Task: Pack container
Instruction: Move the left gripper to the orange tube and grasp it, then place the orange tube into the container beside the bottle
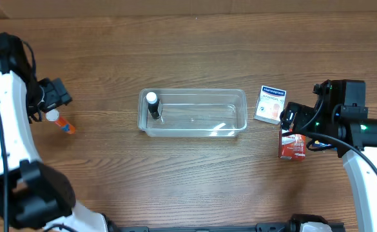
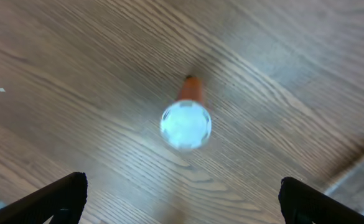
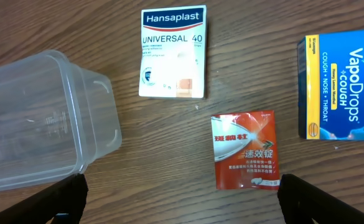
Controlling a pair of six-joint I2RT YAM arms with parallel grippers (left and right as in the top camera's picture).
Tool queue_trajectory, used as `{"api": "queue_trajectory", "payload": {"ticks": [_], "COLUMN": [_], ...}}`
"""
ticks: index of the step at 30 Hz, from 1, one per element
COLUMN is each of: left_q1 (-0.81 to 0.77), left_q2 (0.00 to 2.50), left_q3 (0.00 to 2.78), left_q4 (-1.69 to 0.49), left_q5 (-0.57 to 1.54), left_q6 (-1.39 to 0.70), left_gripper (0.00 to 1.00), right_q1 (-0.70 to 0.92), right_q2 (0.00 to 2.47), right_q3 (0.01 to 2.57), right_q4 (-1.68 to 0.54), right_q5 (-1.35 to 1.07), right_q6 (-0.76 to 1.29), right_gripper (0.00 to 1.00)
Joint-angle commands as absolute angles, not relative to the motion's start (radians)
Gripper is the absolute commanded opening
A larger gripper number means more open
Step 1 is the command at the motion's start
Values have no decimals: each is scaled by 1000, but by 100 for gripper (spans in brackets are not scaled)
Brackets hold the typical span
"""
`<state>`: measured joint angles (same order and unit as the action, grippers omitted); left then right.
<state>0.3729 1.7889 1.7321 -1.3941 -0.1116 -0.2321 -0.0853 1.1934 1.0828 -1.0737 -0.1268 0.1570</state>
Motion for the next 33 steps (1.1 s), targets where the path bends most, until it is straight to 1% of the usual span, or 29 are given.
{"api": "queue_trajectory", "payload": {"ticks": [1, 4, 7, 9, 11, 13, 15, 19, 22, 23, 26, 30, 31, 33], "left_q1": [375, 375, 375, 375, 375, 375, 375, 375, 375, 375, 375, 372, 369, 344], "left_q2": [1892, 1963, 2019, 2040, 2040, 2040, 2040, 2038, 2038, 2038, 2038, 2013, 1971, 1830], "left_q3": [1723, 1723, 1723, 1723, 1723, 1723, 1723, 1726, 1726, 1726, 1726, 1731, 1735, 1738], "left_q4": [-1383, -1371, -1367, -1365, -1361, -1361, -1365, -1375, -1382, -1383, -1383, -1383, -1383, -1392], "left_q5": [-103, -95, -84, -84, -84, -85, -85, -89, -100, -105, -104, -104, -104, -64], "left_q6": [-204, -200, -190, -190, -190, -190, -190, -190, -186, -186, -186, -194, -203, -202], "left_gripper": [100, 100, 96, 86, 82, 71, 56, 45, 39, 33, 23, 6, 4, 4], "right_q1": [-90, -90, -90, -90, -90, -90, -90, -90, -90, -90, -90, -90, -90, -90], "right_q2": [1190, 1190, 1190, 1190, 1190, 1190, 1190, 1190, 1190, 1190, 1190, 1190, 1190, 1190], "right_q3": [1114, 1114, 1114, 1114, 1114, 1114, 1114, 1114, 1114, 1114, 1114, 1114, 1114, 1114], "right_q4": [-1069, -1069, -1069, -1069, -1069, -1069, -1069, -1069, -1069, -1069, -1069, -1069, -1069, -1068], "right_q5": [-136, -136, -136, -136, -136, -136, -136, -136, -136, -136, -136, -136, -136, -136], "right_q6": [161, 161, 161, 161, 161, 161, 161, 161, 161, 161, 161, 161, 161, 161], "right_gripper": [100, 100, 100, 100, 100, 100, 100, 100, 100, 100, 100, 100, 100, 100]}}
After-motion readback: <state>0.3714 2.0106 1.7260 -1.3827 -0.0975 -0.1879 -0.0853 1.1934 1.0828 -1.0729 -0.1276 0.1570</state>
